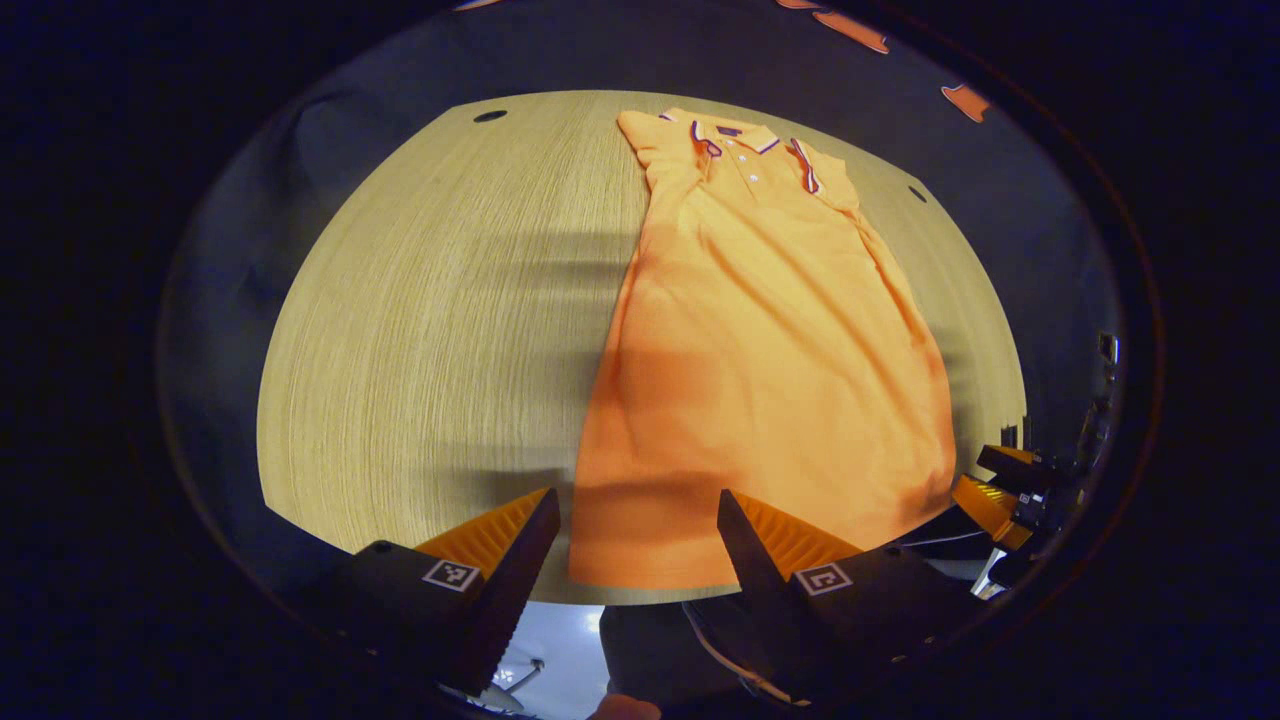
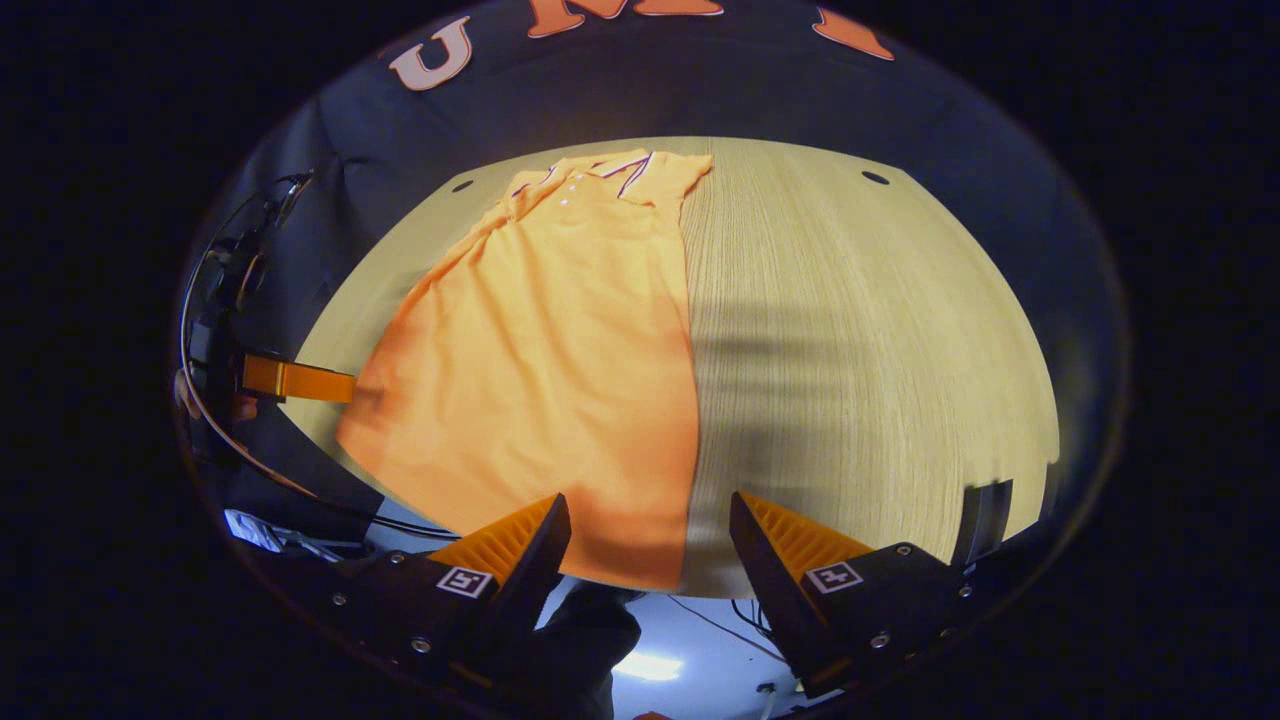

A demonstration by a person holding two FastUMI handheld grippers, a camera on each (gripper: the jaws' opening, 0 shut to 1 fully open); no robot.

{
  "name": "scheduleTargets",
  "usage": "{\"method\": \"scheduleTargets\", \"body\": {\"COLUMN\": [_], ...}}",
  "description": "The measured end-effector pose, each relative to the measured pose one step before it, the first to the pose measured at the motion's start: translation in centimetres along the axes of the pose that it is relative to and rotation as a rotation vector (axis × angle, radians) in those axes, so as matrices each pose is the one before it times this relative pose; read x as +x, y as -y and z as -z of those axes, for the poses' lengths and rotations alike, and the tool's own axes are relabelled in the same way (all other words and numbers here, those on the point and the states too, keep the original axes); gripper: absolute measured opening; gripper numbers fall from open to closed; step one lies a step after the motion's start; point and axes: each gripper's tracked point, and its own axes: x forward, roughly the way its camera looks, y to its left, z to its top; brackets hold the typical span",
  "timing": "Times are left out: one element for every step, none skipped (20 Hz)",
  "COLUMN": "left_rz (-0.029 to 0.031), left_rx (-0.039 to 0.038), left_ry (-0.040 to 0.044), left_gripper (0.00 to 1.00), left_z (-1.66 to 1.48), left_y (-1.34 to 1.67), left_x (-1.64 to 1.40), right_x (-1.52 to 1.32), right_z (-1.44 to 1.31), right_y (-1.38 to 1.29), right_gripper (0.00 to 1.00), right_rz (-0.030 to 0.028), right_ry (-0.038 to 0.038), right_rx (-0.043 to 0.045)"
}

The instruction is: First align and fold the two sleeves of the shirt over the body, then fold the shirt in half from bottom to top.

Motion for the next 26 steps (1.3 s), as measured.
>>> {"method": "scheduleTargets", "body": {"left_rz": [-0.0099,-0.00815,-0.00872,-0.01073,-0.01636,-0.02238,-0.01461,-0.00792,0.01375,0.00299,0.00019,0.00287,0.00059,0.00009,0.00045,0.00134,-0.00025,-0.00505,-0.00078,0.0111,0.00499,0.01292,0.01022,0.02635,0.00263,-0.00009], "left_rx": [0.00984,0.00967,0.00748,0.01531,0.01951,0.01113,0.00604,-0.00951,-0.02224,0.00295,0.01883,0.02057,0.00792,0.00311,-0.00301,-0.00066,-0.002,-0.00777,-0.00381,0.00637,0.0152,0.01733,0.01636,0.0125,-0.00279,0.00863], "left_ry": [-0.01089,-0.01122,-0.00556,-0.00781,-0.00048,-0.00184,-0.00968,-0.00203,0.01406,0.00702,0.00684,0.0158,0.01977,0.01902,0.01801,0.01485,0.01481,0.0187,0.0154,0.02,0.00769,0.00214,0.00758,0.01153,0.01145,0.01295], "left_gripper": [0.98,0.98,0.98,0.98,0.98,0.98,0.98,0.98,0.98,0.99,0.98,0.98,0.98,0.99,0.99,0.99,0.99,0.99,0.98,0.98,0.9,0.74,0.66,0.46,0.33,0.05], "left_z": [0.633,0.497,0.572,0.53,0.286,0.333,0.624,0.384,-0.031,-0.005,0.173,0.063,-0.155,-0.11,0.075,-0.102,-0.037,-0.252,-0.074,-0.316,-0.092,-0.01,-0.109,-0.236,-0.309,-0.39], "left_y": [-0.058,-0.115,-0.153,-0.166,-0.359,-0.524,-0.479,-0.236,0.286,0.095,0.027,0.123,0.139,0.011,0.019,0.048,0.112,0.09,0.055,0.49,0.554,0.713,0.574,0.883,0.452,0.216], "left_x": [0.227,0.229,0.051,0.153,0.336,0.404,0.428,0.24,0.042,0.271,-0.478,-0.02,0.024,-0.078,0.235,-0.044,0.073,0.342,-0.136,-0.258,0.772,-0.031,-0.295,-0.004,0.281,-0.057], "right_x": [0.234,0.185,0.171,0.177,0.141,0.086,0.214,0.274,0.202,0.154,0.002,0.063,0.153,0.228,0.095,-0.15,-0.009,0.108,0.02,-0.008,0.107,0.024,0.041,-0.018,0.201,0.056], "right_z": [0.42,0.274,0.232,0.245,0.199,0.142,0.242,0.275,0.121,-0.057,-0.074,-0.141,-0.102,-0.068,-0.131,0.23,-0.044,-0.075,-0.165,-0.069,-0.072,0.062,-0.083,-0.022,-0.275,-0.145], "right_y": [-0.221,-0.047,-0.077,-0.043,0.029,-0.169,-0.082,-0.091,-0.008,-0.05,-0.062,0.105,0.198,0.226,0.018,-0.056,0.273,0.466,0.355,0.287,0.361,-0.184,-0.094,-0.344,-0.527,-0.673], "right_gripper": [0.98,0.98,0.98,0.98,0.98,0.98,0.98,0.98,0.97,0.98,0.98,0.97,0.96,0.95,0.92,0.87,0.86,0.84,0.79,0.57,0.49,0.3,0.25,0.25,0.25,0.03], "right_rz": [-0.00423,-0.00038,0.00446,0.00632,0.00667,-0.00004,0.00299,0.00209,0.00795,0.00467,0.00824,0.00972,0.01884,0.02025,0.01104,0.00537,0.00841,0.01399,0.00523,0.00465,0.01025,0.00081,0.00207,-0.00449,-0.01049,-0.02287], "right_ry": [-0.0127,-0.00773,-0.00811,-0.0083,-0.0059,-0.00119,-0.00729,-0.00874,-0.01169,0.01072,-0.00169,0.01414,0.01779,0.02253,0.01758,0.0071,0.00899,0.00684,0.01263,0.00379,-0.00117,-0.00528,-0.00729,-0.01055,-0.00087,0.00072], "right_rx": [0.00162,-0.00153,-0.00279,-0.00059,0.00055,0.00116,0.00007,-0.00266,-0.01021,-0.0052,-0.00122,-0.00283,-0.00594,-0.00359,-0.00222,0.00287,0.01942,0.02675,0.04042,0.02795,0.01864,0.00244,-0.02812,-0.02508,0.0143,0.02618]}}
